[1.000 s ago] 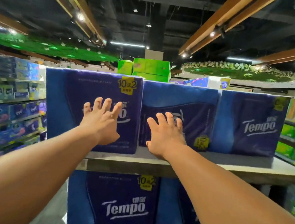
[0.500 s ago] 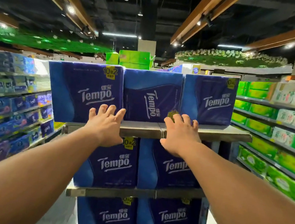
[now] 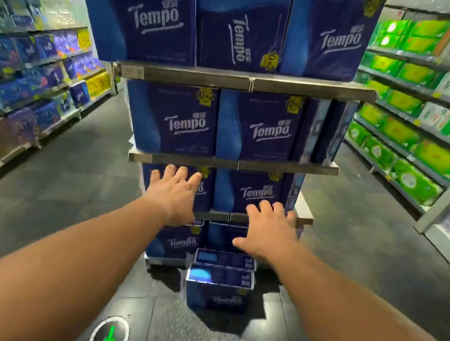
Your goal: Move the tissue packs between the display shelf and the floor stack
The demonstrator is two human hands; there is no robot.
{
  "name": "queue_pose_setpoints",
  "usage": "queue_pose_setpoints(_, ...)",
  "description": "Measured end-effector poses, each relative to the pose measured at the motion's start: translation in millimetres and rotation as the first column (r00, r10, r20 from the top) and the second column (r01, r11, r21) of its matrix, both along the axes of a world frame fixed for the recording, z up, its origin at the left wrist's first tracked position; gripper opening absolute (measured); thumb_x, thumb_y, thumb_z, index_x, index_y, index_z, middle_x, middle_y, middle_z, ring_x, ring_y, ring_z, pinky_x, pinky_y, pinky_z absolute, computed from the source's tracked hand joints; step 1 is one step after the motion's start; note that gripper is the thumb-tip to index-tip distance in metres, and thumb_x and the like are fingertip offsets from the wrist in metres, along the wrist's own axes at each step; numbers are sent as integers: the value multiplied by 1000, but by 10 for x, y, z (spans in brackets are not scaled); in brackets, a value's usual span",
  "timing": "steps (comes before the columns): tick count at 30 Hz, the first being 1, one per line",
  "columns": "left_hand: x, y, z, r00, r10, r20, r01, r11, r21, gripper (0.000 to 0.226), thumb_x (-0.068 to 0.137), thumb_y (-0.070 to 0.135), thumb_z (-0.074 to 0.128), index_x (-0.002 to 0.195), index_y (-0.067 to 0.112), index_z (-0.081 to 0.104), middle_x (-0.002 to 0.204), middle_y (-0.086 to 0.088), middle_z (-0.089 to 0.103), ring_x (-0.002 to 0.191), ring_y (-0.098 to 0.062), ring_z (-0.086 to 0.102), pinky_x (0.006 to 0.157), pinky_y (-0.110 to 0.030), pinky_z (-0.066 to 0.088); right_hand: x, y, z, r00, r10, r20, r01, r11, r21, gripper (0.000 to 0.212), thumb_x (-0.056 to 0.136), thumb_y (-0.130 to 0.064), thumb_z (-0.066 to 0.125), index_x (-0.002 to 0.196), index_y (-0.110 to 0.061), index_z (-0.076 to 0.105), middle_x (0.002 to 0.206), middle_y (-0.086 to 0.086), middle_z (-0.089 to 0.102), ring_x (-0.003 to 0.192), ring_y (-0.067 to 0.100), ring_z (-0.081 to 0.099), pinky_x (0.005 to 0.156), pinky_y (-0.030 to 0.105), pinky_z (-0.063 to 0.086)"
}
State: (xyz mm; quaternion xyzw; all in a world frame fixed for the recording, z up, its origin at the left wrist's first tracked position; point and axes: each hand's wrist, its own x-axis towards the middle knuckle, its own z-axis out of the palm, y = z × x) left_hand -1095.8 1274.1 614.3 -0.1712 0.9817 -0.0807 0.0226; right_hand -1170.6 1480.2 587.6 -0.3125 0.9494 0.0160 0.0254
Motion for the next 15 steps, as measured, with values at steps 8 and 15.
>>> queue_pose_setpoints(8, 529, 718, -1152, 974, -44, 223, 30, 997, 67, 97, 83, 54, 62, 158, 24, 10, 158, -9, 24, 144, -36, 19, 115, -58, 23, 556, 733, -876, 982, -51, 184, 37, 996, 79, 76, 81, -71, 59, 140, -26, 40, 140, 5, 43, 132, 33, 36, 108, 56, 28)
queue_pose_setpoints(15, 560, 1051, -1354, 967, -42, 250, 20, 996, 91, 99, 82, 59, 63, 158, 23, 11, 155, -8, 28, 143, -34, 23, 114, -56, 25, 455, 1160, -1079, 976, -70, 206, 53, 995, 90, 73, 81, -69, 59, 137, -25, 42, 140, 5, 45, 131, 33, 37, 107, 56, 29)
